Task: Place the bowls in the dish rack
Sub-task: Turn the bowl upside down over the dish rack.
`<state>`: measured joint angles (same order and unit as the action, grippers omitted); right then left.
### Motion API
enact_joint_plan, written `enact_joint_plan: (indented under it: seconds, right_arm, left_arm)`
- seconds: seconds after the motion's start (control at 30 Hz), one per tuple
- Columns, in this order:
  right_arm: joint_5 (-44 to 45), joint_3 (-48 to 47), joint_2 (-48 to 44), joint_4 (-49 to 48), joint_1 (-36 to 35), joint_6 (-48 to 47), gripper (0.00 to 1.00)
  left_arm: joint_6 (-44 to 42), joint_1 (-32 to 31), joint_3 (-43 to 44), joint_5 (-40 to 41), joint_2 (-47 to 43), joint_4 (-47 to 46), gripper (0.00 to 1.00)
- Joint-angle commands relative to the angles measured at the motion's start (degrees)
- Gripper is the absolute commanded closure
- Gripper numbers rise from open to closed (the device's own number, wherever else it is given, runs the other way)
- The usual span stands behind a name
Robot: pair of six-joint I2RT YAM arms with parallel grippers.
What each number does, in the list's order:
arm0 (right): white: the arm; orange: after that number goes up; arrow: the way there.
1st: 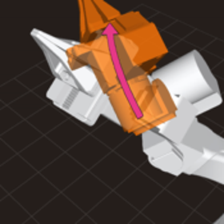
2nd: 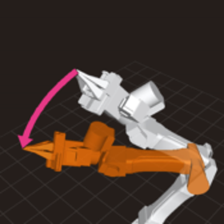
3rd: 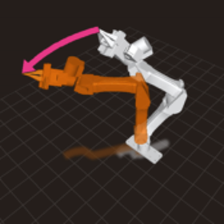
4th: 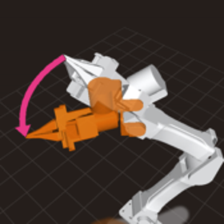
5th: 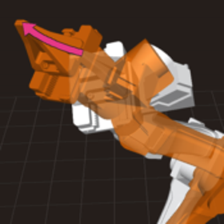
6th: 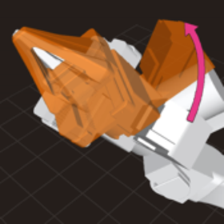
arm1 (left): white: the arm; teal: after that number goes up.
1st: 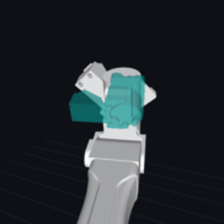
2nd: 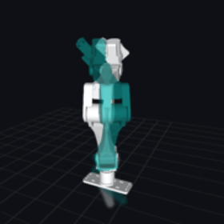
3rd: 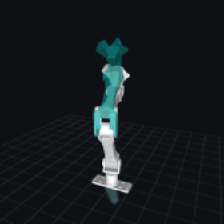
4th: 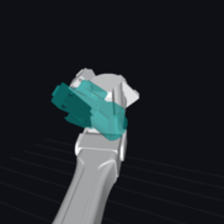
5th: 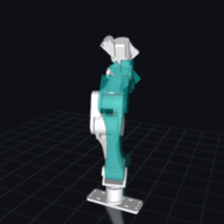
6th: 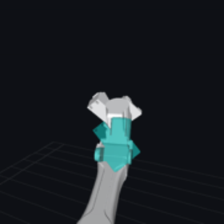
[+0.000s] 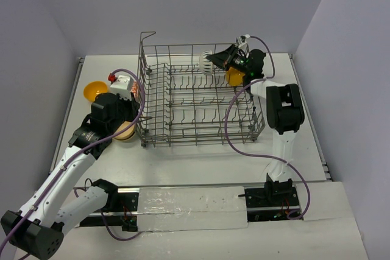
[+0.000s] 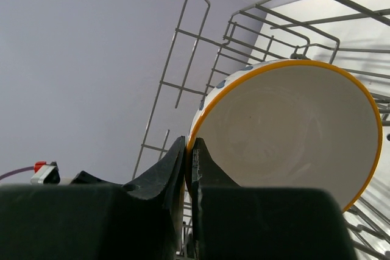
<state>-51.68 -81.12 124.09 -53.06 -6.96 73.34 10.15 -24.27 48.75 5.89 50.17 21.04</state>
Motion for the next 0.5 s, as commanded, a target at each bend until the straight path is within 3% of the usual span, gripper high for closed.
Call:
enact_joint_plan:
  seconds: [0.0,0.33,0.47]
  right_arm:
    - [-4.0,3.6,0.6,13.8,0.1,-4.2,0.96]
    - [-3.1,4.4,0.1,17.7,0.3,-6.8,0.63]
    - [-2.6,4.8,-0.6,18.7,0.4,-7.7,0.56]
  left_arm:
    - [-1.5,-1.5,-0.8,-3.4,-0.7,0.4,1.0]
    - [-1.5,-1.8,-0.9,-3.0,-0.5,0.5,1.0]
    - [-1.5,-1.9,-0.8,-3.1,-0.3,0.5,1.0]
